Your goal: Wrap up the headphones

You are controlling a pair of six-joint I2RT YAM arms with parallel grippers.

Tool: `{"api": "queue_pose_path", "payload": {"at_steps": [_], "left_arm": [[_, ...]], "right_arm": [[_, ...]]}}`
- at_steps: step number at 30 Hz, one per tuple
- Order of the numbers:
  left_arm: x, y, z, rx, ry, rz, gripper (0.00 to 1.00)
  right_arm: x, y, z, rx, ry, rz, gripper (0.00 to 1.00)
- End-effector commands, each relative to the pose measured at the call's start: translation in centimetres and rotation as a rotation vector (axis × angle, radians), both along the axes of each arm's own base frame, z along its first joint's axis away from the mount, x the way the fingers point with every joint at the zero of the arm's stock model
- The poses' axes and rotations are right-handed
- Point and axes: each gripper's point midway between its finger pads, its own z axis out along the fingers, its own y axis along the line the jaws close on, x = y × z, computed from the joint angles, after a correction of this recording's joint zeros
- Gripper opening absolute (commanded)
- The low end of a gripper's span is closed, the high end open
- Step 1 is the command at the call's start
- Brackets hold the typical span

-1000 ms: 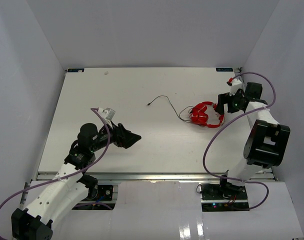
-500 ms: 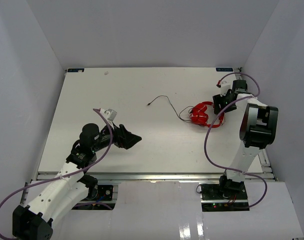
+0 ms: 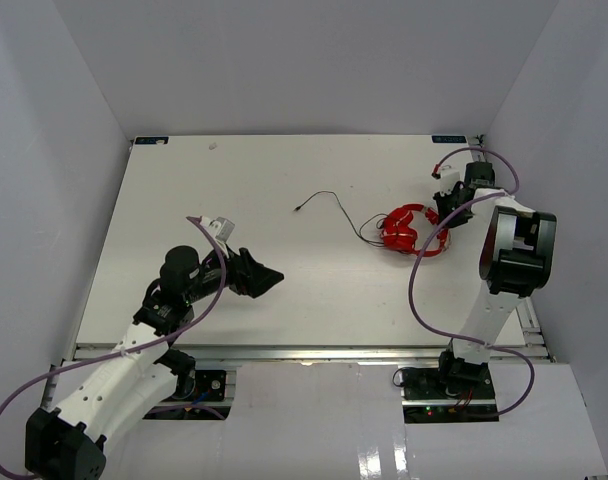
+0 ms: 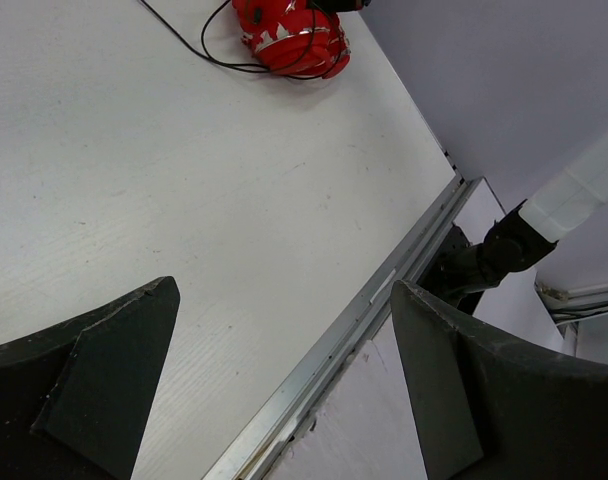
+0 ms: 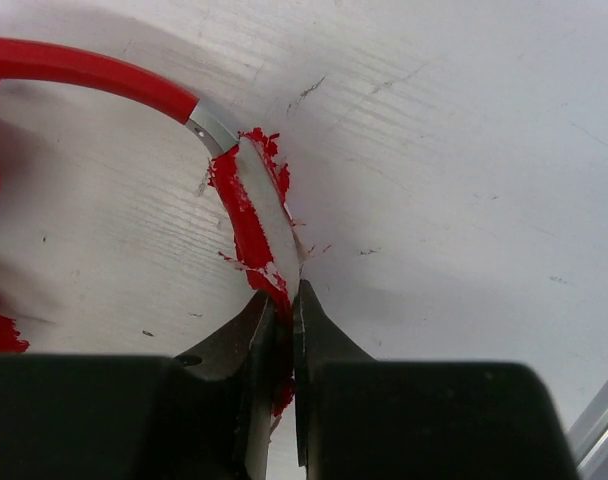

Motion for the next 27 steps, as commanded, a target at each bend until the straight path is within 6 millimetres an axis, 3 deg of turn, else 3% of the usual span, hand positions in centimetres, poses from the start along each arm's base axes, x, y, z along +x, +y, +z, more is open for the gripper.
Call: {"api": "queue_pose_path", "payload": {"at_steps": [1,4,5,7,10,13,15,16,21,25,27], "left_arm": [[0.8,-0.6,0.8,-0.029,-0.005,-0.002,0.98],[2.2,-0.4,1.2,-0.014,-0.023,0.047,0.98],[2.7,-0.7,1.4,-0.009,-0.048,0.039,0.98],[3.1,-1.6,2.2,-0.018,-0.084,-0.005,0.98],[3.7,-3.5,2.3,-0.001,-0.111,-0.069,0.98],[3.2,-6.7,3.3,0.042,-0.198,-0.161,0.98],[2.6,-8.5,3.2,0.073,-0.254,-0.228,0.98],[2.5,-8.8,3.5,0.068,-0.282,-0.239,0.97],[1.4,-10.2,3.4,0.051,-0.468,-0.32,0.96],[2.2,-10.9,4.6,0.028,-0.549,-0.301,0.98],[2.7,-11.7,4.8,0.01,-0.586,-0.3,0.98]], "right_arm": [[-2.9,1.9,2.0,0.096,0.003,-0.015,0.08],[-5.6,4.0,4.5,0.147,-0.086,-0.032,0.08],[-6.3,4.9,7.3,0.145,-0.172,-0.022,0.08],[-8.0,6.0,9.7,0.144,-0.25,-0.006,0.08],[-9.4,8.3,14.2,0.135,-0.376,0.049,0.08],[-10.6,11.5,18.1,0.105,-0.471,0.149,0.08],[-10.6,12.6,21.1,0.081,-0.536,0.185,0.08],[-10.7,13.0,21.8,0.065,-0.551,0.197,0.08],[-9.6,13.3,30.1,0.01,-0.752,0.204,0.08],[-9.5,13.3,37.2,0.018,-0.885,0.193,0.08],[-9.4,13.6,39.0,0.049,-0.896,0.184,0.08]]}}
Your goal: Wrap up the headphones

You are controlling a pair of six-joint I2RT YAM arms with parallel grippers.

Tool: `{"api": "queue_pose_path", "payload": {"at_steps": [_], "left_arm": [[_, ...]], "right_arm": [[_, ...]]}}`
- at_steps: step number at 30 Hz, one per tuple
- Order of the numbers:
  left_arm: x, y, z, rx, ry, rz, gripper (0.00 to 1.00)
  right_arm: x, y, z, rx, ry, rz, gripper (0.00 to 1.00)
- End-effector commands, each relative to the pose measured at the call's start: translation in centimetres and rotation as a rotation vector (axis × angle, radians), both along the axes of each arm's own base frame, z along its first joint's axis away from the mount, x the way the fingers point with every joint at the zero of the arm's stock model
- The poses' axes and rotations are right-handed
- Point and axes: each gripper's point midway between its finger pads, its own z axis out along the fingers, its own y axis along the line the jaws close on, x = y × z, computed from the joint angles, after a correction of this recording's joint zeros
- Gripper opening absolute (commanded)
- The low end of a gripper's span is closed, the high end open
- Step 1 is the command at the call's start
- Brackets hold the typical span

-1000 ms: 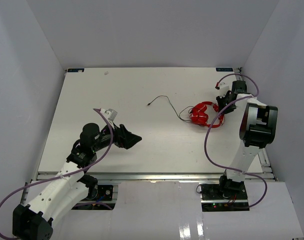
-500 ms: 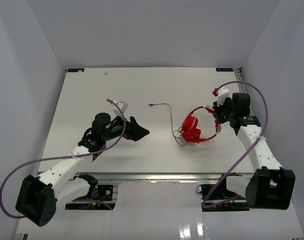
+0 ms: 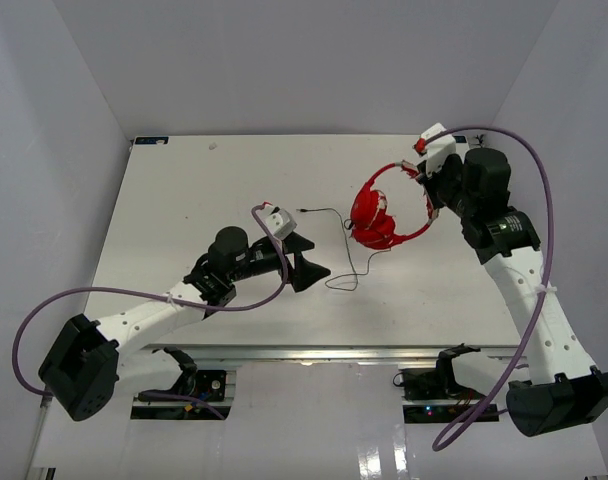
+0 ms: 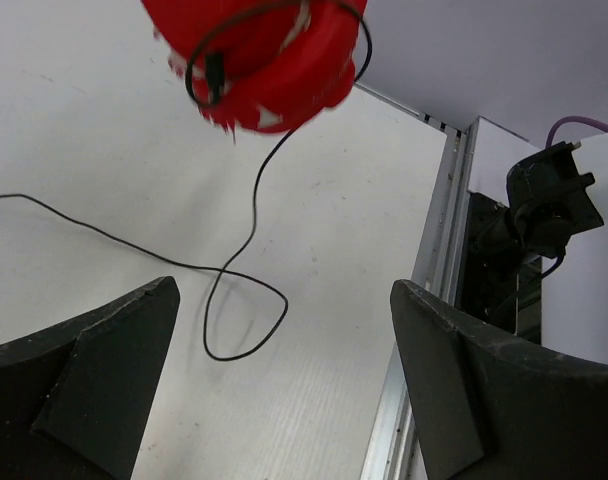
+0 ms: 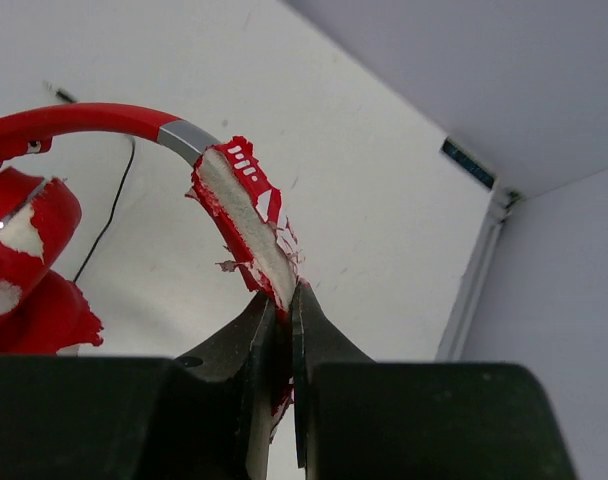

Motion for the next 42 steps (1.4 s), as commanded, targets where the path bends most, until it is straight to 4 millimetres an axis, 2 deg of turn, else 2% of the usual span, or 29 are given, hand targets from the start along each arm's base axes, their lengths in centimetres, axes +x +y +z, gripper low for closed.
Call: {"api": "queue_pose_path", "payload": {"at_steps": [1,5,9,13,18,20,23,26,30,33,34,36,37,42], "left_arm": [[1.1,-1.7,2.5,-0.087,-0.189,-0.021,0.98],[2.0,-4.0,2.2,-0.11,-0.281,-0.011,0.98],[3.3,-6.3,3.3,-0.135,-0.344,-0.006,0.98],[4.6,-8.5,2.1,-0.112,-0.369,-0.017,0.98],[5.5,-9.2,2.4,-0.156,-0.4,0.002,0.98],[5.5,-9.6,1.7,-0.157,-0.394,-0.011,0.98],[5.4,-10.5,0.9,-0.153,-0.388,-0.047,0.98],[5.6,-11.5,-0.9,-0.123,-0.364,-0.072,0.98],[5.8,-11.8,-2.2,-0.109,-0.35,-0.066,0.97],[5.9,-12.2,-3.2,-0.093,-0.332,-0.083,0.89],[5.9,-12.5,-3.7,-0.088,-0.319,-0.091,0.83],[6.1,-12.6,-3.7,-0.103,-0.315,-0.086,0.59],[6.1,-12.6,-3.8,-0.109,-0.308,-0.082,0.51],[6.2,-13.0,-3.6,-0.115,-0.302,-0.096,0.27]], "right_arm": [[0.4,0.3,9.6,0.099,-0.189,-0.018,0.08],[0.2,1.5,11.8,0.201,-0.162,0.012,0.08],[0.2,2.4,11.7,0.277,-0.111,0.04,0.08],[0.1,2.9,11.7,0.352,-0.051,0.07,0.08],[-0.2,3.7,10.2,0.442,0.053,0.111,0.08],[-0.4,3.7,10.1,0.474,0.08,0.13,0.08],[-0.6,4.0,10.6,0.541,0.125,0.152,0.08],[-0.8,3.6,12.1,0.593,0.131,0.175,0.08],[-1.0,2.8,13.4,0.642,0.141,0.187,0.08],[-1.2,1.8,13.9,0.683,0.157,0.188,0.08],[-1.4,1.7,14.1,0.708,0.172,0.191,0.08],[-1.6,1.4,14.1,0.732,0.188,0.199,0.08],[-1.7,1.2,14.0,0.742,0.197,0.199,0.08],[-2.3,1.1,13.9,0.765,0.219,0.221,0.08]]}}
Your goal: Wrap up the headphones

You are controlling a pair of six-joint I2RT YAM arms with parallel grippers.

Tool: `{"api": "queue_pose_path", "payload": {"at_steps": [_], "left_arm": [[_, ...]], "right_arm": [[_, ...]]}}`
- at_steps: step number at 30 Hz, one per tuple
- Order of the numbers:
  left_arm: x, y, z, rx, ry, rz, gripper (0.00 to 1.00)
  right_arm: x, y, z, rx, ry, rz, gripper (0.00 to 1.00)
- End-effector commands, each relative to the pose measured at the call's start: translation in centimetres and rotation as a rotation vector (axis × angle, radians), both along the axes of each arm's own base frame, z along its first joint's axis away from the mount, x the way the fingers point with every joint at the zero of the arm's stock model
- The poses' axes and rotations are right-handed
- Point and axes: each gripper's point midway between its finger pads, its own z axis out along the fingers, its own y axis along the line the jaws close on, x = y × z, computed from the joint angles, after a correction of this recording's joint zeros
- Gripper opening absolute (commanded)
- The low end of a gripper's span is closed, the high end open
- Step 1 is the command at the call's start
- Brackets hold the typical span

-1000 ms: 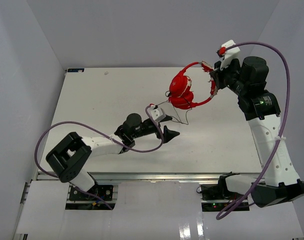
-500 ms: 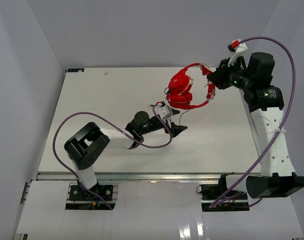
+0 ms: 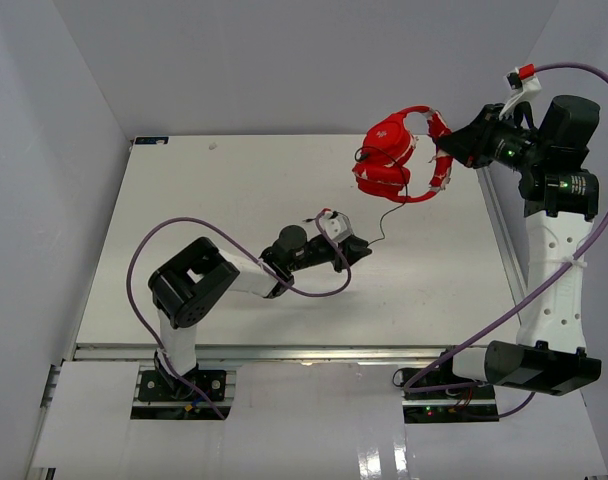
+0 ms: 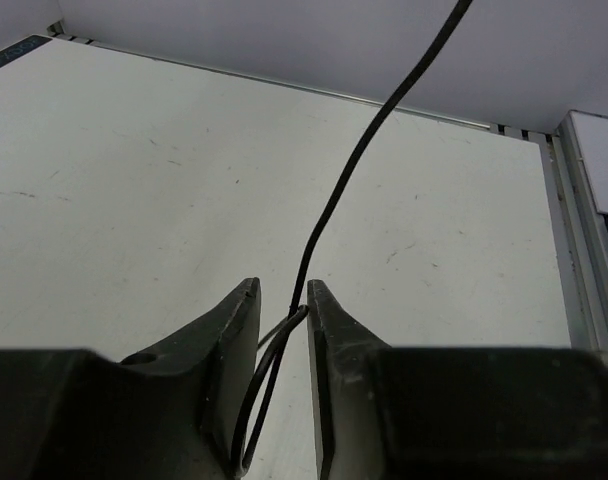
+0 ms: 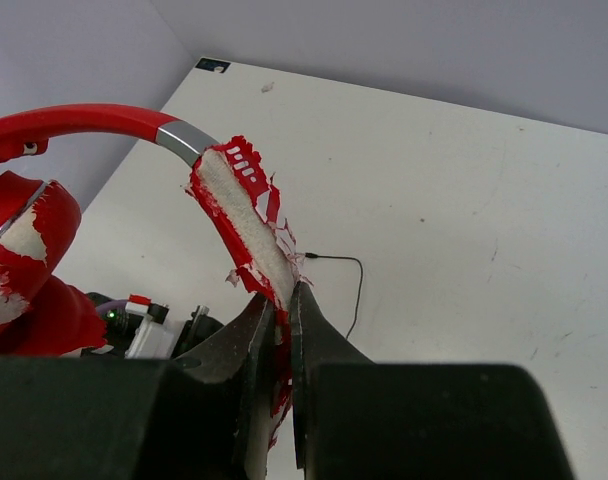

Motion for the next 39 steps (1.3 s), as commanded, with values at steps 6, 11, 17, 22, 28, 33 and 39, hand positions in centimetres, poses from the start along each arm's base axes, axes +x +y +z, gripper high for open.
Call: {"api": "queue_pose_path", "payload": {"at_steps": [6,11,17,22,28,33,39], "left_arm": [[-0.3,-0.5,4.4,-0.06,-0.079,-0.033,0.06],[-0.3,2.1,5.4,-0.041,-0.1,0.003,0.0],[0.5,6.0,3.7,0.102,-0.092,-0.05,0.0],[3.0,9.6,3.2,0.181,0.023,-0.109,0.0],[4.9,9.2,5.9,0.291,0.111,-0.202,0.0],[3.7,10.5,7.6,0.323,0.206,-0.208,0.0],[0.9,10.3,10.7,0.252,0.315,-0.306,0.0]], "right_arm": [[-2.2,1.3,2.1,0.058,-0.045,0.09,0.08],[-2.6,1.3,-0.1,-0.025,-0.063,0.124,0.08],[-5.9,4.2,-2.3,-0.165,-0.181,0.35,0.08],[-9.0,7.6,-7.2,-0.38,-0.225,0.524,0.08],[-7.8,7.2,-11.5,-0.611,-0.254,0.458,0.08],[-3.5,3.0,-13.1,-0.789,-0.27,0.16,0.08],[-0.1,0.2,-13.7,-0.836,-0.263,-0.105,0.08]]}}
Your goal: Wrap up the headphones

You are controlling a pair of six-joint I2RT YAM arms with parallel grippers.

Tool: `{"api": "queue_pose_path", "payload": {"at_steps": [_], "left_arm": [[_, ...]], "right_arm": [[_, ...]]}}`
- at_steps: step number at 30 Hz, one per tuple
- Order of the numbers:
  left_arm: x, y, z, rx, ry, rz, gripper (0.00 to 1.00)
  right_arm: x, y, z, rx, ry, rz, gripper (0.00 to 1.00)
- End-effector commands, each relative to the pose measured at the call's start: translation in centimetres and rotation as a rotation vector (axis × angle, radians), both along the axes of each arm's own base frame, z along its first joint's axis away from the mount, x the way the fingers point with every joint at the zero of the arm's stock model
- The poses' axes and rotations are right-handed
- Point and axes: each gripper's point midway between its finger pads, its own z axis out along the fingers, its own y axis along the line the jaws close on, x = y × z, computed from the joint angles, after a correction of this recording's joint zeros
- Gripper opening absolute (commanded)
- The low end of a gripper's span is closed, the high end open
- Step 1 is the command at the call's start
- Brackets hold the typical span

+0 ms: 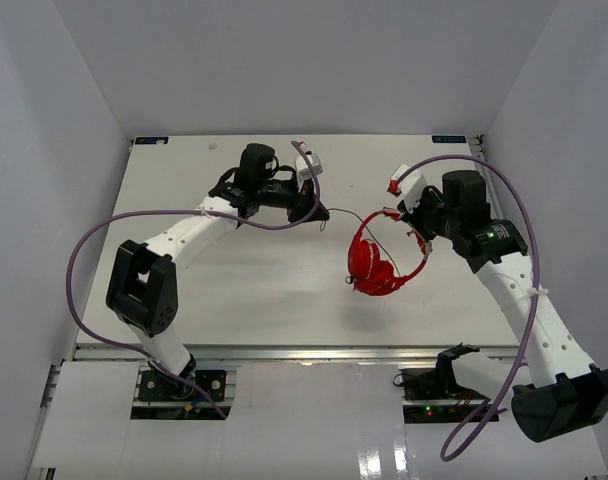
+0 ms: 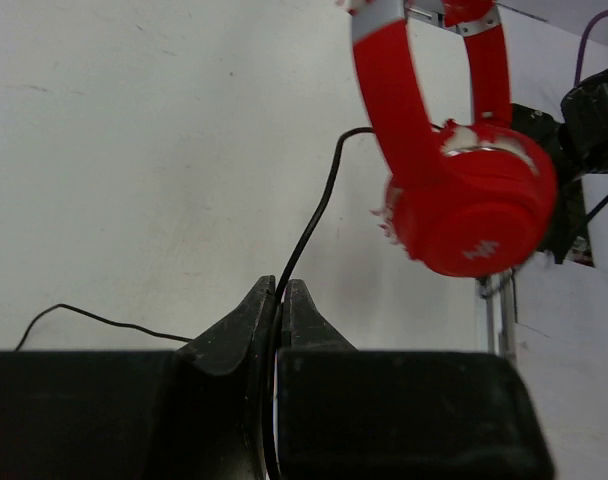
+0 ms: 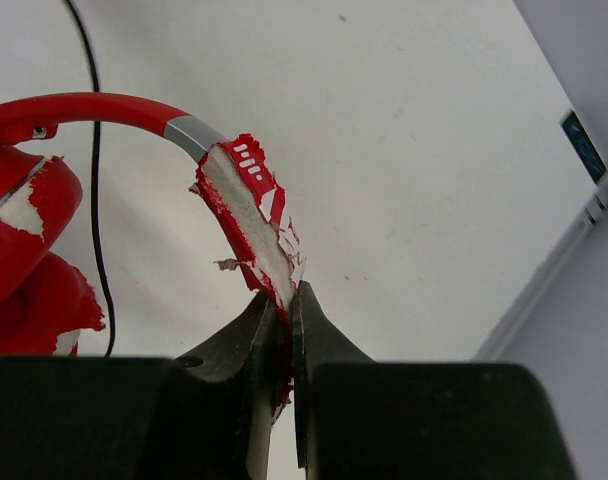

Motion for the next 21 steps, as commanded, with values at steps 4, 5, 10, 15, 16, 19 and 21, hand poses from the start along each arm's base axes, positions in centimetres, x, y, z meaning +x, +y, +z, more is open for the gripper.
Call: {"api": "queue_pose_path", "payload": {"at_steps": [4,5,10,15,16,19,21], "left_arm": [[-4.7,-0.1,4.5,-0.084,0.261,-0.153,0.0],[-4.9,-0.5,4.7,-0.088,0.296,-0.164,0.0],[-5.0,-3.1,6.5,-0.14,0.385,-0.209,0.0],[-4.5,-4.8,8.2,-0.203,0.549,-0.188,0.02],[-4.3,-5.0,8.3,-0.207,0.565,-0.178,0.02],[-4.0,-5.6,8.5,-0.22,0.645,-0.153,0.03],[-3.9,-5.9,8.4,-0.234,0.693,-0.143,0.05]], "right_arm": [[5.4,-2.9,3.7,0.055,-0.252,-0.342,0.08],[5.7,-3.0,3.6,0.058,-0.259,-0.366,0.08],[7.0,-2.4,3.9,0.116,-0.319,-0.46,0.08],[7.7,-1.9,3.7,0.191,-0.314,-0.549,0.08],[7.9,-1.9,3.9,0.21,-0.32,-0.565,0.08],[8.1,-1.9,4.4,0.261,-0.337,-0.605,0.08],[8.2,-1.7,4.1,0.276,-0.33,-0.606,0.08]]}}
